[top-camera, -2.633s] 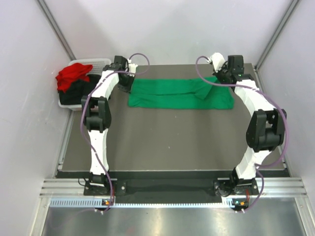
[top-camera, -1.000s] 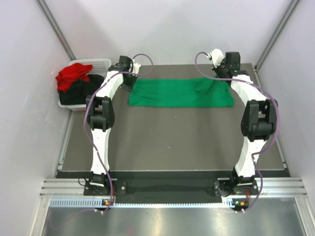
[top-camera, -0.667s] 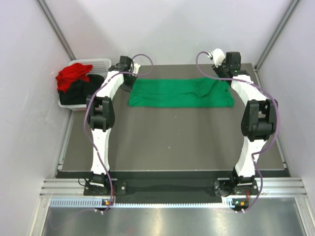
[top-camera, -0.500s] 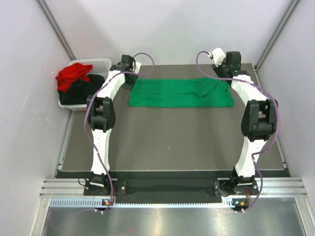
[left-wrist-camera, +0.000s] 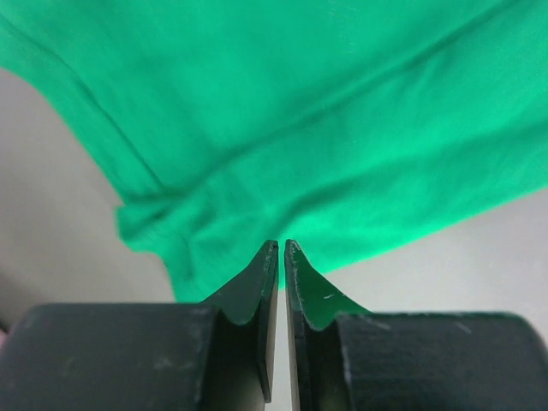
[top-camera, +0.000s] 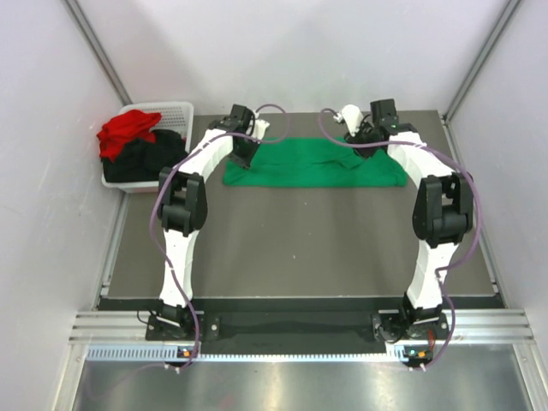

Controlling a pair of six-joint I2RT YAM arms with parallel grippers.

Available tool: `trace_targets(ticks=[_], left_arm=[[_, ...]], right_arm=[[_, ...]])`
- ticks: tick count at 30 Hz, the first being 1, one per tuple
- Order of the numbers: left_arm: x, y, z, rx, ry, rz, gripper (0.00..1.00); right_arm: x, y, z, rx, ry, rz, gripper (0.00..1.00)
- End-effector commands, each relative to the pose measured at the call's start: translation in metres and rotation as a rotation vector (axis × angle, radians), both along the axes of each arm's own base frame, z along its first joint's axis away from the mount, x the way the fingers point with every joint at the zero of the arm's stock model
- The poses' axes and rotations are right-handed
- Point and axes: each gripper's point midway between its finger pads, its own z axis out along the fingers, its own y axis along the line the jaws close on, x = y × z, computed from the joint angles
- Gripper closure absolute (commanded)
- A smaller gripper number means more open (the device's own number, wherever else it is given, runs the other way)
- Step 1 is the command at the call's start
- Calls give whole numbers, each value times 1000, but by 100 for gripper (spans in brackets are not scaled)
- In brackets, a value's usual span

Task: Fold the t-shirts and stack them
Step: Fold the tshirt

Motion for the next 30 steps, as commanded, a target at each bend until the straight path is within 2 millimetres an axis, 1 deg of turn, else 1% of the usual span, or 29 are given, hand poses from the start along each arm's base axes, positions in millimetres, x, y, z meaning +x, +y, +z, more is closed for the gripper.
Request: trace_targets(ticks=[1, 4, 5, 8, 14, 15, 16, 20, 24, 26, 27, 28, 30], left_arm=[[-5, 8, -4, -22, 30, 20, 89], [-5, 14, -16, -14, 53, 32, 89], [-4, 15, -17, -11, 53, 35, 89], [-4, 16, -25, -7, 65, 38, 89], [-5, 15, -38, -5, 88, 35, 89], [-5, 16, -41, -3, 94, 37, 89], [-5, 15, -41, -5, 95, 39, 89], [-8, 15, -43, -5, 105, 38, 89], [-9, 17, -45, 3, 109, 43, 89], [-10, 17, -46, 4, 113, 43, 89], [-11, 17, -47, 6, 116, 42, 89], [-12, 18, -47, 7, 117, 42, 89], [-12, 18, -47, 9, 116, 42, 89]], right_arm=[[-14, 9, -24, 6, 80, 49, 68], [-19, 9, -33, -6, 115, 58, 69], [-20, 10, -36, -11, 122, 61, 68], [-22, 8, -41, -26, 131, 54, 64], [-15, 8, -45, -32, 119, 45, 59], [-14, 8, -49, -32, 127, 44, 59], [-11, 9, -47, -30, 120, 42, 58], [-7, 13, -51, -34, 117, 49, 57], [0, 16, -60, -34, 122, 44, 56], [6, 18, -58, -26, 107, 37, 57], [8, 18, -61, -26, 109, 35, 57], [12, 20, -57, -21, 97, 31, 57], [16, 21, -57, -18, 90, 30, 57]])
